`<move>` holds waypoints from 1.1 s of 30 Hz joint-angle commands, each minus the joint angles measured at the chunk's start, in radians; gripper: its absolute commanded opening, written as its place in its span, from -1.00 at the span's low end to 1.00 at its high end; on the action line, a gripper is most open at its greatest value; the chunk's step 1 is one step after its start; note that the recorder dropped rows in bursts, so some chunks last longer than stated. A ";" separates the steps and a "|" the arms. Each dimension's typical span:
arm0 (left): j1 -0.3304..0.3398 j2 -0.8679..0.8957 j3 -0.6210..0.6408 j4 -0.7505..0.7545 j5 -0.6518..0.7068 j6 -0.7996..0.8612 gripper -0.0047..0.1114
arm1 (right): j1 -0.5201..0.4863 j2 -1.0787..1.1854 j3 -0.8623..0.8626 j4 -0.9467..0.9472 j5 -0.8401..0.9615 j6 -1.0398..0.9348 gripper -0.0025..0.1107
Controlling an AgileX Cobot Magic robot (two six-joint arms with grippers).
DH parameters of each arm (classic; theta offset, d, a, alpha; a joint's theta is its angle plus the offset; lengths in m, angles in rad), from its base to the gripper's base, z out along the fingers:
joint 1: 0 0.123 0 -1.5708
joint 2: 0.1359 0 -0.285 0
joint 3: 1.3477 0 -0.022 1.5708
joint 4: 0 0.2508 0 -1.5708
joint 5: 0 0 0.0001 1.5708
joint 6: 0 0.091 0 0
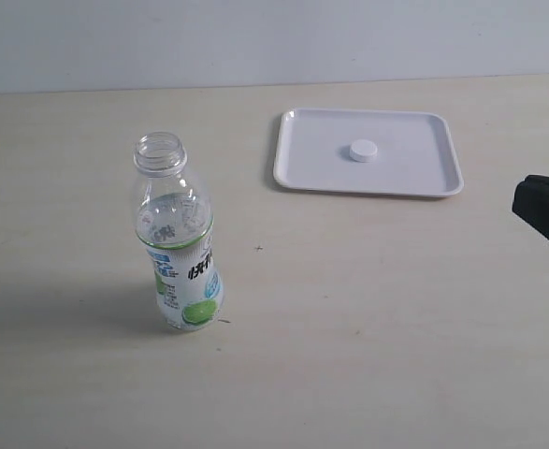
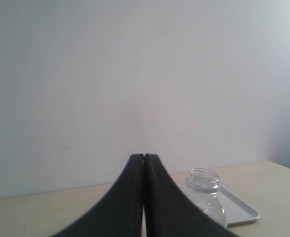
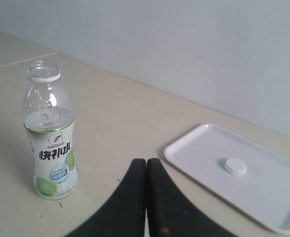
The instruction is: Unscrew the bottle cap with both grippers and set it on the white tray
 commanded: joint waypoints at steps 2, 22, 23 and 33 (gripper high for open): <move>0.001 -0.005 -0.001 -0.002 -0.009 -0.003 -0.92 | -0.003 -0.003 0.005 0.005 -0.002 0.000 -0.96; 0.002 -0.005 0.022 -1.102 0.544 1.216 -0.92 | -0.003 -0.003 0.005 0.005 -0.002 0.000 -0.96; 0.002 -0.005 0.031 -1.102 0.544 1.218 -0.92 | -0.003 -0.003 0.005 0.005 -0.002 0.000 -0.96; 0.085 -0.005 0.031 -1.134 0.601 1.218 -0.92 | -0.003 -0.003 0.005 0.005 -0.002 0.000 -0.96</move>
